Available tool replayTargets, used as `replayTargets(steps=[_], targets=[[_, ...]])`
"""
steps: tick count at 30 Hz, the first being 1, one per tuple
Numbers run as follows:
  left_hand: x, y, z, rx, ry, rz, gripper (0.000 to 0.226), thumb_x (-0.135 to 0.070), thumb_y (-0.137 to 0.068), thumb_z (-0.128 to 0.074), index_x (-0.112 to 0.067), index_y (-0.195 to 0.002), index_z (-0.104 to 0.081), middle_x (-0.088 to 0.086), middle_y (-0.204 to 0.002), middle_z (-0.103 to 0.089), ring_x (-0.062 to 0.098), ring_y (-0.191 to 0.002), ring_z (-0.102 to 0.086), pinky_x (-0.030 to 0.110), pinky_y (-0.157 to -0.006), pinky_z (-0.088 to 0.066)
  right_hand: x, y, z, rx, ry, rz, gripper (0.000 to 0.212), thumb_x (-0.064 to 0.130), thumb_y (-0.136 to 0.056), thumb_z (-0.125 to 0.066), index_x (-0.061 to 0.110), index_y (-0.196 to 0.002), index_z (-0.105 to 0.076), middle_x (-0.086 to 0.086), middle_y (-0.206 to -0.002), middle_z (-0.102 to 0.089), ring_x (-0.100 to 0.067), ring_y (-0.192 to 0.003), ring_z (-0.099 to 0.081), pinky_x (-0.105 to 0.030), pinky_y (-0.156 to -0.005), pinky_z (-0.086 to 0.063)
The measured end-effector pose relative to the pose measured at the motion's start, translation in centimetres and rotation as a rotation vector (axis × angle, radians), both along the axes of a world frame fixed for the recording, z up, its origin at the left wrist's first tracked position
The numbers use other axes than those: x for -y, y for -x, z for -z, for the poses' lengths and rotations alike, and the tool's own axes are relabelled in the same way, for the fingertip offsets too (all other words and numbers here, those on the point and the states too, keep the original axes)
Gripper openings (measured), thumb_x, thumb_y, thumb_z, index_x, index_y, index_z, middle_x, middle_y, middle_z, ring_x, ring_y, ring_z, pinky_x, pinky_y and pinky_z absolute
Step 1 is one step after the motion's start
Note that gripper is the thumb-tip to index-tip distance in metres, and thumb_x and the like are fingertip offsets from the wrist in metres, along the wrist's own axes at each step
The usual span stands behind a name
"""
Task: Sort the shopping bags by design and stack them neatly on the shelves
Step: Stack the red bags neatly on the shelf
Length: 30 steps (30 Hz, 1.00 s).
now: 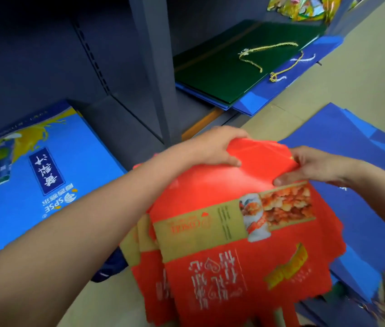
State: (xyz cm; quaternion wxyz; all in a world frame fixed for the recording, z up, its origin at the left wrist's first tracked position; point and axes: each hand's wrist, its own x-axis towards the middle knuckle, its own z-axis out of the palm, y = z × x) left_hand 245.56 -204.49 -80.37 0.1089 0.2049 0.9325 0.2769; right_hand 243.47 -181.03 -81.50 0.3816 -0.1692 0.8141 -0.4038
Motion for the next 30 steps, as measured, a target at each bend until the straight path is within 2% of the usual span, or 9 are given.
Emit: replayTargets(steps=[3,6,10,12,15,19,22,25,30], targets=[[-3.6,3.6,-2.6,-0.292,-0.018,-0.016,0.055,-0.025,-0.08,-0.069,-0.019,-0.131,-0.048,0.003,-0.125,-0.054,0.021,-0.113,-0.049,0.032,-0.097,-0.038,-4.0,0.6,-3.2,-0.052,0.112,0.227,0.023,0.01,-0.065,-0.083,0.012,-0.081,-0.067,0.002,-0.069,-0.069,-0.009,-0.058,-0.063,-0.019,-0.055,-0.053],[-6.4,5.6,-2.7,-0.355,-0.061,-0.093,0.075,-0.026,-0.081,-0.067,-0.02,-0.145,-0.028,0.006,-0.141,-0.037,0.025,-0.129,-0.035,0.033,-0.109,-0.026,-8.7,1.6,-5.4,-0.049,0.128,0.443,0.077,0.041,-0.017,-0.094,0.013,-0.083,-0.068,0.0,-0.074,-0.072,-0.01,-0.058,-0.066,-0.021,-0.053,-0.054],[-7.2,4.0,3.8,0.019,-0.044,-0.067,0.08,-0.025,-0.086,-0.066,-0.005,-0.147,-0.018,0.014,-0.153,-0.021,0.024,-0.141,-0.022,0.024,-0.111,-0.016,-14.7,2.8,-1.3,-0.114,-0.088,0.809,0.094,0.039,-0.046,-0.09,0.016,-0.127,-0.048,-0.01,-0.083,-0.06,-0.008,-0.053,-0.058,-0.022,-0.052,-0.05],[-7.1,2.4,8.0,0.145,0.09,-0.04,0.082,-0.029,-0.087,-0.064,-0.006,-0.148,-0.015,0.012,-0.156,-0.014,0.022,-0.143,-0.015,0.023,-0.113,-0.013,-17.9,3.1,5.4,-0.089,-0.185,0.786,0.104,0.046,-0.038,-0.091,0.013,-0.124,-0.041,-0.014,-0.089,-0.059,-0.014,-0.06,-0.056,-0.035,-0.064,-0.053],[-7.6,1.5,11.0,0.116,0.229,-0.095,0.08,-0.043,-0.086,-0.061,-0.019,-0.149,-0.018,0.0,-0.157,-0.012,0.02,-0.143,-0.012,0.033,-0.115,-0.013,-19.2,1.1,15.1,-0.006,-0.27,0.705,0.116,0.065,-0.032,-0.087,0.006,-0.121,-0.041,-0.017,-0.11,-0.063,-0.021,-0.089,-0.059,-0.042,-0.086,-0.049],[-8.5,0.5,11.0,-0.08,0.22,-0.447,0.079,-0.049,-0.079,-0.064,-0.027,-0.145,-0.026,0.001,-0.155,-0.013,0.022,-0.14,-0.011,0.039,-0.111,-0.011,-16.5,-1.5,14.1,-0.171,-0.518,0.733,0.119,0.068,-0.051,-0.074,0.016,-0.144,-0.023,-0.016,-0.139,-0.045,-0.035,-0.131,-0.038,-0.043,-0.108,-0.024],[-8.0,-1.0,10.6,-0.102,0.21,-0.719,0.099,-0.055,-0.072,-0.069,-0.022,-0.149,-0.015,0.012,-0.155,-0.005,0.03,-0.14,-0.009,0.046,-0.111,-0.011,-17.3,-0.6,13.4,-0.167,-0.482,0.689,0.136,0.082,-0.032,-0.059,0.019,-0.146,-0.019,-0.013,-0.14,-0.043,-0.035,-0.132,-0.035,-0.043,-0.109,-0.02],[-6.8,-1.3,9.9,0.048,0.028,-0.85,0.116,-0.05,-0.069,-0.076,-0.022,-0.15,0.002,0.018,-0.155,0.004,0.036,-0.141,-0.005,0.05,-0.11,-0.016,-17.7,-0.2,14.5,-0.194,-0.469,0.658,0.138,0.087,-0.024,-0.054,0.02,-0.142,-0.026,-0.008,-0.138,-0.047,-0.033,-0.129,-0.039,-0.044,-0.109,-0.021],[-6.1,-0.4,9.8,0.237,-0.467,-0.732,0.102,-0.045,-0.08,-0.067,-0.025,-0.15,0.005,0.008,-0.154,-0.024,0.022,-0.14,-0.026,0.037,-0.113,-0.024,-14.0,1.2,15.4,-0.21,-0.351,0.699,0.138,0.088,-0.019,-0.062,0.014,-0.132,-0.037,-0.011,-0.126,-0.054,-0.03,-0.118,-0.052,-0.047,-0.101,-0.041]])
